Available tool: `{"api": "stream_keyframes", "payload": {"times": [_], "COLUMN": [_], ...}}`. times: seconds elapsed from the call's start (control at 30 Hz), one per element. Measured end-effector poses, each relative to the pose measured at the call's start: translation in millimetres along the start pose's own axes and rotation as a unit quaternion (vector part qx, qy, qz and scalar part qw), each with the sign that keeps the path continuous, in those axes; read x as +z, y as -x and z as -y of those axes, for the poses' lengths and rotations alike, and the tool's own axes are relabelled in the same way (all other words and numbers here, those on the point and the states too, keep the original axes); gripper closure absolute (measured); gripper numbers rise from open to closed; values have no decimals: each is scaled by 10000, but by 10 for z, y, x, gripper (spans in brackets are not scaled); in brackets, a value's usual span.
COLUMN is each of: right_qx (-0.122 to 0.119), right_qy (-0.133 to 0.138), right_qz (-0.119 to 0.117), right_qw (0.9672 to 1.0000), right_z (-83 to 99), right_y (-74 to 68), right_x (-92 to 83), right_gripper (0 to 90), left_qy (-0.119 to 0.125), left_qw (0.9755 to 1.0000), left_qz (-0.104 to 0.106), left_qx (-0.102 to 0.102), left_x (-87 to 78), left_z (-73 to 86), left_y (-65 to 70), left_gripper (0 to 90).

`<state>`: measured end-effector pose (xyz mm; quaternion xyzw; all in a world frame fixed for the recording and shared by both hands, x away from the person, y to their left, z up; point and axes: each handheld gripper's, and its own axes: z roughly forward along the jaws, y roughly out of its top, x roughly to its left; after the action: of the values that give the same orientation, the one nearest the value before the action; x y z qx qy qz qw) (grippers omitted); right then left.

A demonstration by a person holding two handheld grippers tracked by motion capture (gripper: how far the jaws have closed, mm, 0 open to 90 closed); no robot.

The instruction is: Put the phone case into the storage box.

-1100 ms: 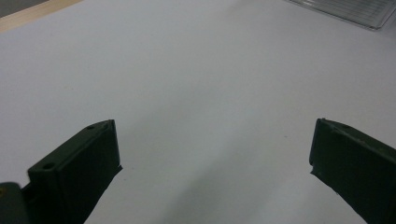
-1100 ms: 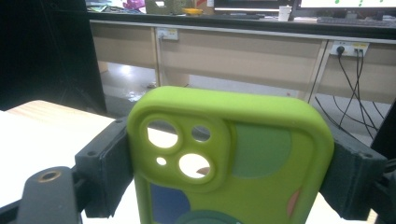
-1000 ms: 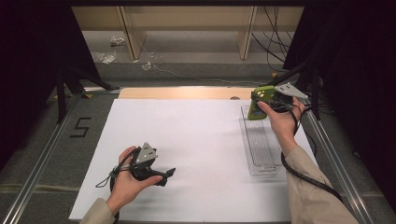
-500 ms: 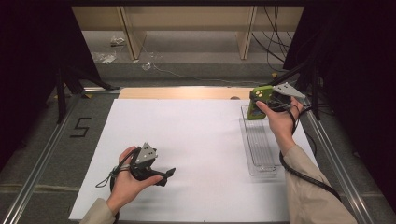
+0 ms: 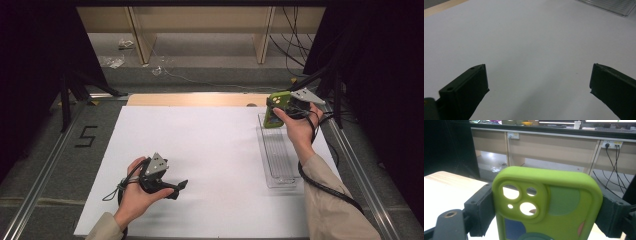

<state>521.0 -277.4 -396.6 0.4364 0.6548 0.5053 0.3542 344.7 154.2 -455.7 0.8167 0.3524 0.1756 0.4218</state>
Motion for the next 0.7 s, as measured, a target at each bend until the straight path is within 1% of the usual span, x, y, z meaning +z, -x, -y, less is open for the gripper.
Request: {"api": "stream_keyframes", "payload": {"times": [0.7], "right_qx": [0], "right_qy": [-13], "right_qz": [40], "right_qw": [10000], "right_z": [1], "right_y": [20], "right_x": [47], "right_gripper": [171], "left_qy": [3], "left_qw": [10000], "left_qz": [6], "left_qx": [2], "left_x": [1], "left_z": [0], "left_y": [2], "left_gripper": [10]}}
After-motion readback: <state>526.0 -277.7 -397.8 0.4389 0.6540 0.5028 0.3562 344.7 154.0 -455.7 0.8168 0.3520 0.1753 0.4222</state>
